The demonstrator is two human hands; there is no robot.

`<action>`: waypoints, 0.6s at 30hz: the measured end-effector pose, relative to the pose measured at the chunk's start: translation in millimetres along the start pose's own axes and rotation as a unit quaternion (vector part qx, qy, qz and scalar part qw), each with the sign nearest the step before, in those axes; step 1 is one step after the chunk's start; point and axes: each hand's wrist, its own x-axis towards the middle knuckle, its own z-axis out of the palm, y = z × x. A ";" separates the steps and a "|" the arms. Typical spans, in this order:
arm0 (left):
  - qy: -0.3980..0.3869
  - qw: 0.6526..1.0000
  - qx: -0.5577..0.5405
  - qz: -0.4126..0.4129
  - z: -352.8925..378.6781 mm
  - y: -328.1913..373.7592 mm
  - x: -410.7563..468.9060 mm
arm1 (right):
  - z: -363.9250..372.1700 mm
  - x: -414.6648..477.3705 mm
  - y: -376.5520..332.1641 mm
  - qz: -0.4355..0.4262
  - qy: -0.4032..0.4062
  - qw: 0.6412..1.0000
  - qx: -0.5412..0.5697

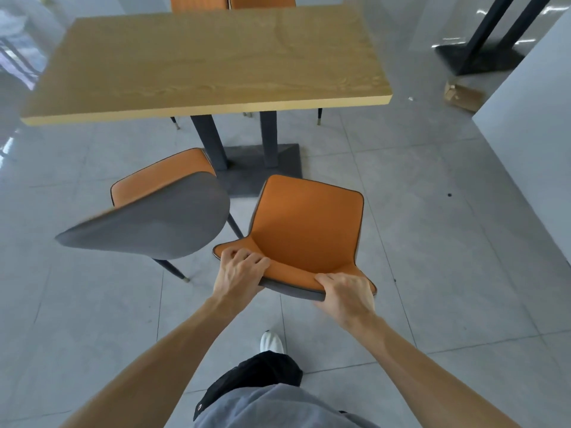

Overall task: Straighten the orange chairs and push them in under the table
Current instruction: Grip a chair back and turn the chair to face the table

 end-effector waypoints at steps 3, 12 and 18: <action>0.002 1.000 -0.009 -0.010 -0.9 -12.2 24.4 | -1.6 30.0 8.6 -0.004 0.013 1.000 0.022; 0.004 1.000 -0.006 -0.012 -5.3 -65.9 78.3 | 5.3 104.8 2.8 0.003 0.012 1.000 0.016; 0.018 1.000 0.000 -0.006 -6.9 -84.8 102.6 | 7.6 134.2 5.9 -0.015 0.014 1.000 0.017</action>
